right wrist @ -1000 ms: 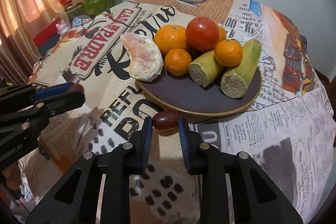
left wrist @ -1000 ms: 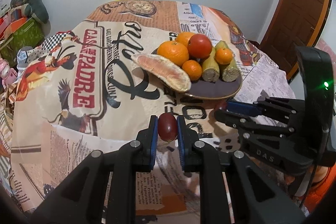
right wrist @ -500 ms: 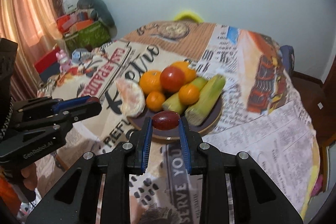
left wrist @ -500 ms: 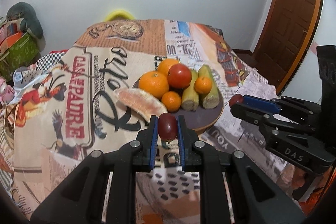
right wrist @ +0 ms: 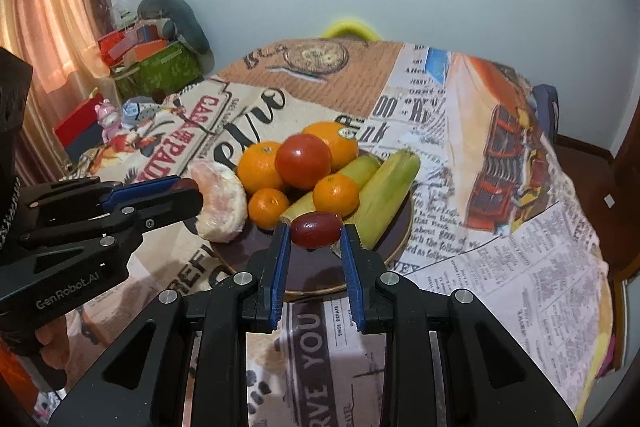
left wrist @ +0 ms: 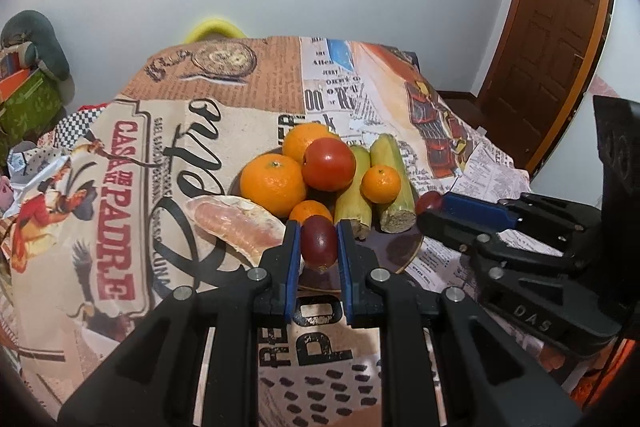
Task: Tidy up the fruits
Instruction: 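Lower both held dates onto the plate and open both tools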
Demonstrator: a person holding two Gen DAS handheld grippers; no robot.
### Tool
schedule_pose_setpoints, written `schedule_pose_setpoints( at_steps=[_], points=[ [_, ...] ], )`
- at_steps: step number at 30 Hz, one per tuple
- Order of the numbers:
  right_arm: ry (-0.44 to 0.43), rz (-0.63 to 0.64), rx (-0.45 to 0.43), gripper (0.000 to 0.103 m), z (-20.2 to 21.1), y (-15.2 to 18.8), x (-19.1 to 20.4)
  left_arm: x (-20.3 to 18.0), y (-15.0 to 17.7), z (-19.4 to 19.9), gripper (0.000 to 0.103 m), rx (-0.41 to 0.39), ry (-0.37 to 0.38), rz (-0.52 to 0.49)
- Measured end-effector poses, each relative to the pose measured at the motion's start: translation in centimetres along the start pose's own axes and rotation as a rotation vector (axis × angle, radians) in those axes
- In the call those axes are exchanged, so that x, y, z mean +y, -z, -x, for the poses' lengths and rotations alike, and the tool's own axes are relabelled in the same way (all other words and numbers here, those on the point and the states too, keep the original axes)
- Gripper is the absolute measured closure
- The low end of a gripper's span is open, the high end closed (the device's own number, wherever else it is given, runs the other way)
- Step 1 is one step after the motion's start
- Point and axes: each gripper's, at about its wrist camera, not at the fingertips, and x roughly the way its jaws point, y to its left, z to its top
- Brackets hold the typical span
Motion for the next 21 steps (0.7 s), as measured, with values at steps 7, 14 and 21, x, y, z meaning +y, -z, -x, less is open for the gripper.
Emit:
schedule_pose_setpoints(
  at_steps=[7,14,21],
  points=[
    [-0.02,-0.002,0.054,0.079,-2.4,0.8,-0.2,0.1,0.6,-2.6,0.086,0.053,0.012,0.007],
    [-0.019,0.0,0.067,0.079,-3.1,1.0,-0.4,0.3,1.0,-4.1,0.085,0.083,0.008,0.007],
    [-0.014,0.003,0.067,0.072,-3.1,0.8,-0.5,1.0,0.9,-4.1,0.07,0.086,-0.004,0.037]
  ],
)
